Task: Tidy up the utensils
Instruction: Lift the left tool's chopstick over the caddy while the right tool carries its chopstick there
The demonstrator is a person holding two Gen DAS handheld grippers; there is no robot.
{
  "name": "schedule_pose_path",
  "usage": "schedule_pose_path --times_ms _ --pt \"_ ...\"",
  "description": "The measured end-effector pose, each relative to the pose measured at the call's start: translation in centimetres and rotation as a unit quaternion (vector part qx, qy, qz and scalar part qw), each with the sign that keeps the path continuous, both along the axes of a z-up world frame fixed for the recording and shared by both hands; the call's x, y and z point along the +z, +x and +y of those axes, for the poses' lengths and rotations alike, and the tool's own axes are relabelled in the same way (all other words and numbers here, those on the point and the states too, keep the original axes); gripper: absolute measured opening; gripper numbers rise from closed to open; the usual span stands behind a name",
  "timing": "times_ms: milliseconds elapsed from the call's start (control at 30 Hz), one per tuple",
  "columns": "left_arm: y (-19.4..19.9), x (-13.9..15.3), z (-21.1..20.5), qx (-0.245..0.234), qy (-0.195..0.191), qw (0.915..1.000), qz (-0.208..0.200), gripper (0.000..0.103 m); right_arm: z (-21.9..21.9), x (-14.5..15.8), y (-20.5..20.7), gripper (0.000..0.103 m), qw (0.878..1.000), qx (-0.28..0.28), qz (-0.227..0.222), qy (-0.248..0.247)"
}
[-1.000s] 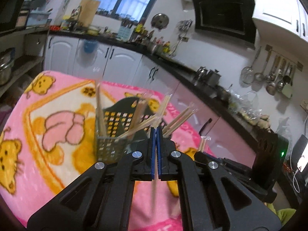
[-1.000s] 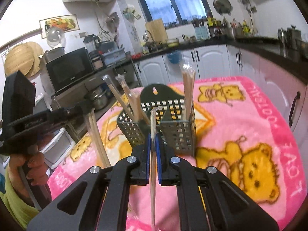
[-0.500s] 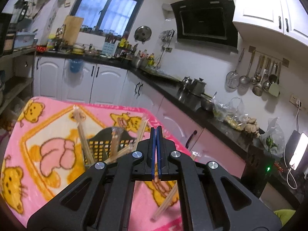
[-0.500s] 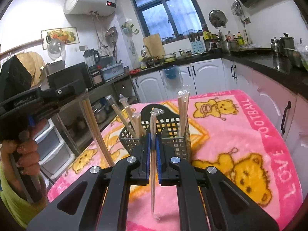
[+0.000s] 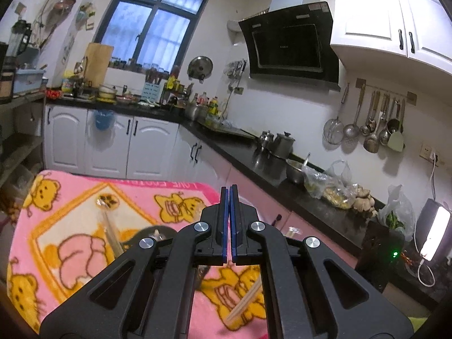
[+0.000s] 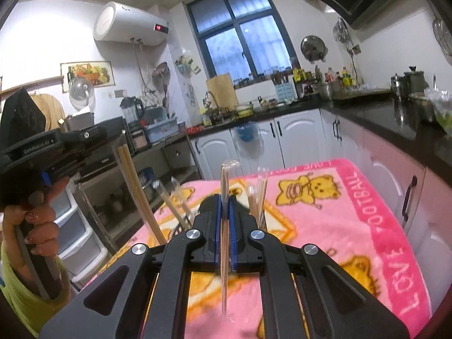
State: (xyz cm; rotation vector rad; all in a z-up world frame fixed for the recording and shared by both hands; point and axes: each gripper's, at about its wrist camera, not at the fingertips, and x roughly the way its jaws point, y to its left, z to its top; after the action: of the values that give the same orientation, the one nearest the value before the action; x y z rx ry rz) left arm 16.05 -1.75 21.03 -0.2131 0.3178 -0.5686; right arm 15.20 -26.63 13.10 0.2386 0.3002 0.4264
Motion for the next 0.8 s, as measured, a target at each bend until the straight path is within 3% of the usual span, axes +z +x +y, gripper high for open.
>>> schedule_pose_path --times_ms 467,800 --pt "1.7 2.6 2.9 0.024 -0.036 0.9989 -0.02 0.0 0.6 4.8 2.6 0.006 0.999 -0.001 -0.045 0.012" --pt "3.8 3.2 5.2 0.044 -0.057 0.9969 -0.031 0.0 2.9 6.8 5.9 0.006 0.998 -0.009 -0.057 -0.023"
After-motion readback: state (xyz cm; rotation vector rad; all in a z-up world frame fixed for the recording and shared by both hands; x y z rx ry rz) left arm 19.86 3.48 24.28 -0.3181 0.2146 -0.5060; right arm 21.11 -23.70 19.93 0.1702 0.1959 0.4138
